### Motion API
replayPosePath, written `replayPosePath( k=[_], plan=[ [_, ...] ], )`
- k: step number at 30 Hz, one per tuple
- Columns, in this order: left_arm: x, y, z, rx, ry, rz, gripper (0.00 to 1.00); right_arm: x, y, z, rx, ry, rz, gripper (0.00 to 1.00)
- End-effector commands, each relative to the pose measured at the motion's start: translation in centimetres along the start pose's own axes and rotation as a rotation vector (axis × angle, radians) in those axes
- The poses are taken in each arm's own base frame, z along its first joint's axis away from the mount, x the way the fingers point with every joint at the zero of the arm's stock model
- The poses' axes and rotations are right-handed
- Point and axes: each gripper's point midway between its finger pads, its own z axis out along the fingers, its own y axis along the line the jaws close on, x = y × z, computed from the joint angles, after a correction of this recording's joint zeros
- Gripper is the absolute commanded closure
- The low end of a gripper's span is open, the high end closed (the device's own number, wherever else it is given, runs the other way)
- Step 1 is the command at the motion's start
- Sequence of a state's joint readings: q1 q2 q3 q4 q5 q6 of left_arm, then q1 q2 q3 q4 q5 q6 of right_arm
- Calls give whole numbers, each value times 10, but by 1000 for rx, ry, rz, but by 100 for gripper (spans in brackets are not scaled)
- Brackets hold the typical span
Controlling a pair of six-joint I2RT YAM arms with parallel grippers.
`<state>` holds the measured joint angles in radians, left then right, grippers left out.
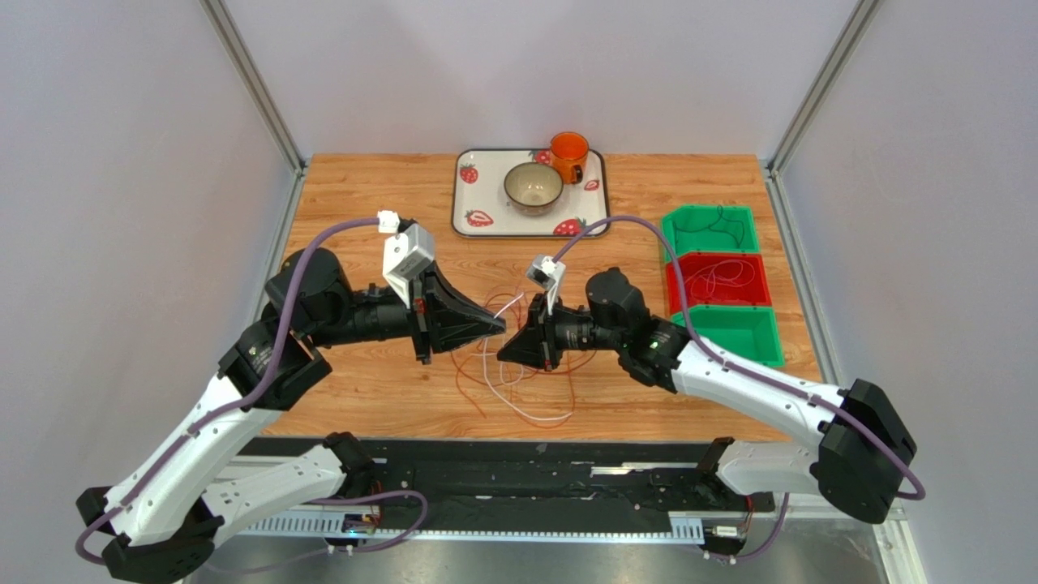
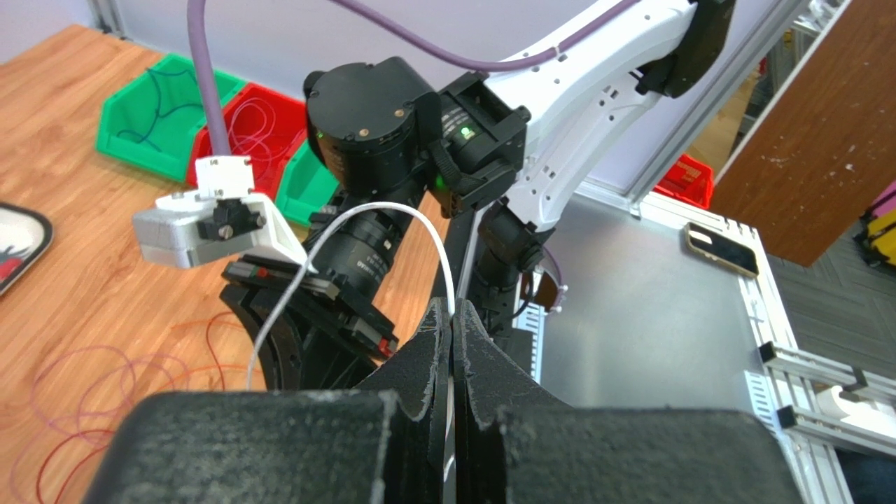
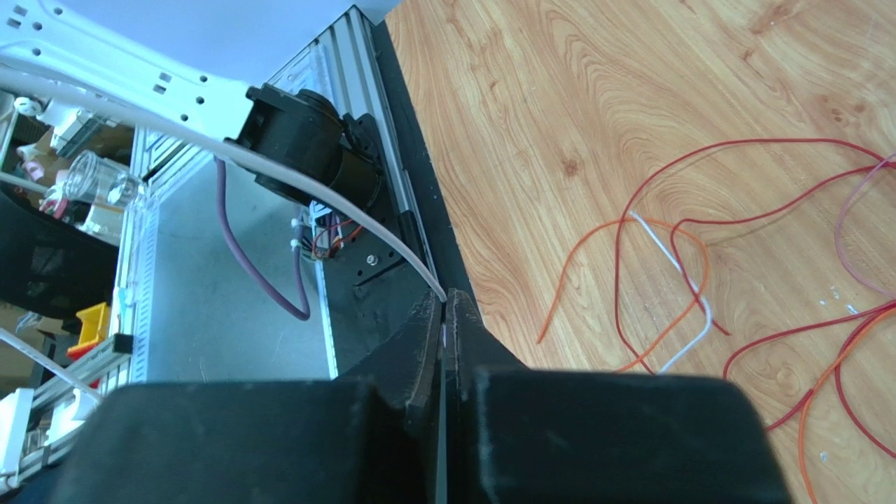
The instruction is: Untangle the cables
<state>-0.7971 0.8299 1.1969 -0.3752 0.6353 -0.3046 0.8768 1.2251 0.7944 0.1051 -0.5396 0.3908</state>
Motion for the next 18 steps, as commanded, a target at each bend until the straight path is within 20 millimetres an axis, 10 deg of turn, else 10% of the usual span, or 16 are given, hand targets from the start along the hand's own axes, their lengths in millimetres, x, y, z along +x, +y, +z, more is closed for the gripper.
replayPosePath(
  k=[1,7,8,9,10,18],
  plan=[
    [-2,2,-10,-57,-5,15,100,-36,13,-8,13,-87,-70,100],
    [34,25,-45,-303,102,-106,92,-80,-2,-46,299,-113,-119,100],
    [41,37,-52,-388,115,-133,75,-93,-9,-56,379,-136,-133,100],
    [62,45,-63,-468,188,-188,26,-108,-5,-65,407,-153,-163,100],
    [73,53,-71,-550,222,-249,5,-130,5,-80,439,-168,-173,100],
    [135,89,-116,-886,533,-338,1,-249,31,-180,741,-393,-163,100]
  ],
)
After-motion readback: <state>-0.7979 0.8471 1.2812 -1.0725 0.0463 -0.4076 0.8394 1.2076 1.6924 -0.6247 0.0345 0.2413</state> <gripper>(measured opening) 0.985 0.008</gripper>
